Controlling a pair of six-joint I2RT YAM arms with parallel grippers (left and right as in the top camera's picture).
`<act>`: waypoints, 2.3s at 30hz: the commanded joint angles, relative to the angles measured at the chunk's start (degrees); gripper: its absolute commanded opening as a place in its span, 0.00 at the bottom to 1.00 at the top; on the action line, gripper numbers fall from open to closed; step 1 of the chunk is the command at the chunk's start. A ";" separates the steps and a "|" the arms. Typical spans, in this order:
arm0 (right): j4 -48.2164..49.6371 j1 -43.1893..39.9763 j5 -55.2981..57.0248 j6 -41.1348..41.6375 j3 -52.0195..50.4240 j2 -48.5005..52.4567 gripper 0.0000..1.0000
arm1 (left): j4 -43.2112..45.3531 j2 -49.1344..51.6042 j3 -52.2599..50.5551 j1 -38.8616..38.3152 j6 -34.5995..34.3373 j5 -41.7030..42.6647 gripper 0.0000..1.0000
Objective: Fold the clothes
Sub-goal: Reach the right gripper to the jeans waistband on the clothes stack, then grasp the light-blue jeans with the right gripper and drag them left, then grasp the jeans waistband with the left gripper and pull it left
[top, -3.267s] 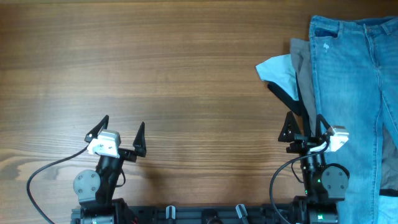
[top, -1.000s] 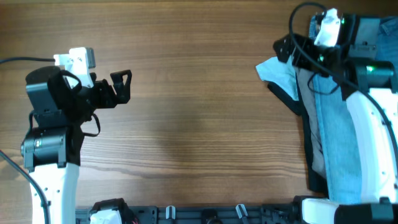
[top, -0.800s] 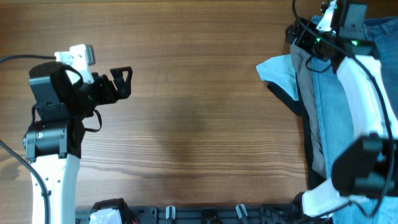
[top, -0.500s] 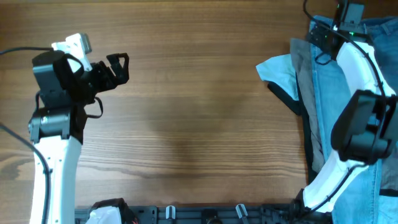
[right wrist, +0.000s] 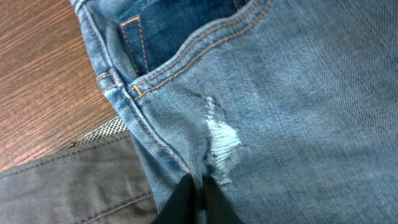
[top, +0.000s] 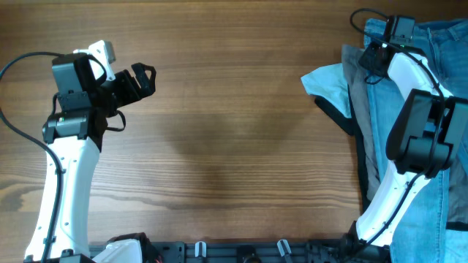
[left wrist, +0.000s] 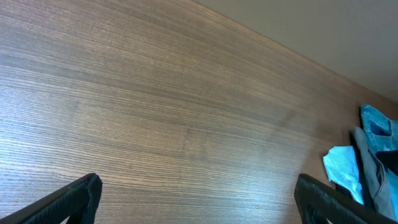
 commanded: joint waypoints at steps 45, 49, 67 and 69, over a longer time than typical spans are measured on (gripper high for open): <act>-20.33 19.26 -9.84 8.68 1.14 -41.48 0.87 | -17.35 11.58 24.52 -0.52 2.95 10.97 1.00; -21.66 19.26 -9.31 7.67 1.14 -39.10 0.92 | -11.65 22.38 24.52 -5.79 3.02 6.25 1.00; -29.59 19.30 -16.26 0.35 0.20 -36.48 0.94 | 5.55 48.33 24.52 -11.21 14.99 -8.74 0.97; -30.45 19.30 -16.26 1.22 0.20 -36.48 0.94 | 5.14 48.81 24.52 -11.72 14.97 -7.96 0.94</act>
